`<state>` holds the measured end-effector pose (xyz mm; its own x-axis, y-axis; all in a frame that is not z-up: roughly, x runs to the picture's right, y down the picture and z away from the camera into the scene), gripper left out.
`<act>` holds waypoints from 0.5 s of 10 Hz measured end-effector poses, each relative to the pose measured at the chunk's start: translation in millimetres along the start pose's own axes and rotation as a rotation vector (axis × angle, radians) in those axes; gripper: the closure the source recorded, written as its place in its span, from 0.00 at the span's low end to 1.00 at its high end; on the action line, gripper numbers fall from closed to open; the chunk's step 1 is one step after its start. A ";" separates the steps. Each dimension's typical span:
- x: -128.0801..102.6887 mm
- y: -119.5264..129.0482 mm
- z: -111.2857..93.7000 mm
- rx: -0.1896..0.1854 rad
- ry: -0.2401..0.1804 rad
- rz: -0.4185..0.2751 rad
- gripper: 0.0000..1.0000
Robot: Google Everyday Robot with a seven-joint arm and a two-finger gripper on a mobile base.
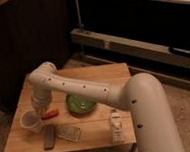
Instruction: Place the ceramic cup in the ceramic bowl
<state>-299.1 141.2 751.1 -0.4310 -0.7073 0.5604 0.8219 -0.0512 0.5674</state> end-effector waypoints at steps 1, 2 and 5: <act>-6.0 3.8 -4.8 0.006 -0.007 0.008 0.96; -9.7 6.7 -12.1 0.010 -0.009 0.016 0.96; -32.4 35.7 -53.9 0.013 -0.006 0.040 0.96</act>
<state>-235.7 124.3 720.6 -0.4000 -0.7042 0.5866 0.8338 -0.0140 0.5518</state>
